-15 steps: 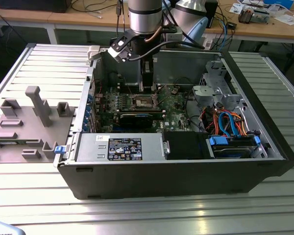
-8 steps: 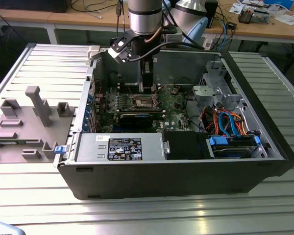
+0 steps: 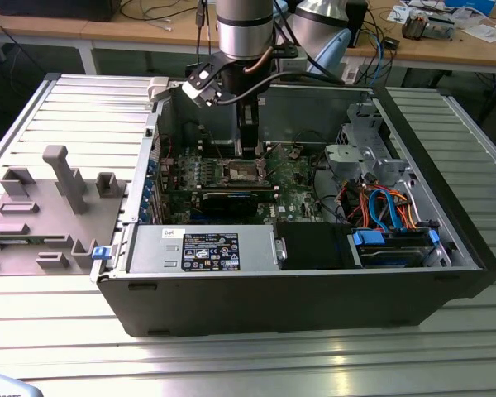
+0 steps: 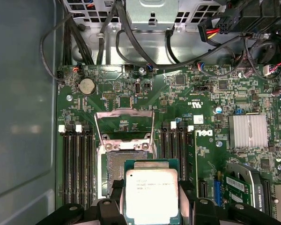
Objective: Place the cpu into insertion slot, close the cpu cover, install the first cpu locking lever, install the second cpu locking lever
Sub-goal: 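Place the cpu into insertion slot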
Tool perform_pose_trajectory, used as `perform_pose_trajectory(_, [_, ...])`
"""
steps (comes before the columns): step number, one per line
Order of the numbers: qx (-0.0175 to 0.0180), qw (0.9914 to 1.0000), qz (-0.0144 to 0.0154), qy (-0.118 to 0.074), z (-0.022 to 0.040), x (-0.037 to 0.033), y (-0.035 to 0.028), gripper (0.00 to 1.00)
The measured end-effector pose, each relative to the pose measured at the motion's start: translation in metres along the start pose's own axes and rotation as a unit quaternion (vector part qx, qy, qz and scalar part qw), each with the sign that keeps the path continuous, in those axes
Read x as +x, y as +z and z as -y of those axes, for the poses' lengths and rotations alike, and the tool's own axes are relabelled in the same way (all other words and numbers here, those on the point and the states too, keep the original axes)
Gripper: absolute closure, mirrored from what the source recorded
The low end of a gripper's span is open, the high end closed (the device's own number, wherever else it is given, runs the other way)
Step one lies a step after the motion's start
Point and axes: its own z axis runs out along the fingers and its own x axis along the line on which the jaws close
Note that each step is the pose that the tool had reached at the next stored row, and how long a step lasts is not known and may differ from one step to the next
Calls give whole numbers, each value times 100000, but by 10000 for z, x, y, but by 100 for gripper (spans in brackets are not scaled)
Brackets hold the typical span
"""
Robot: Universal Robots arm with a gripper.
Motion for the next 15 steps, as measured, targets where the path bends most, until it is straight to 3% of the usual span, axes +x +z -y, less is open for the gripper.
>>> perform_pose_trajectory(15, [-1, 100000, 0, 2, 4, 2, 35, 45])
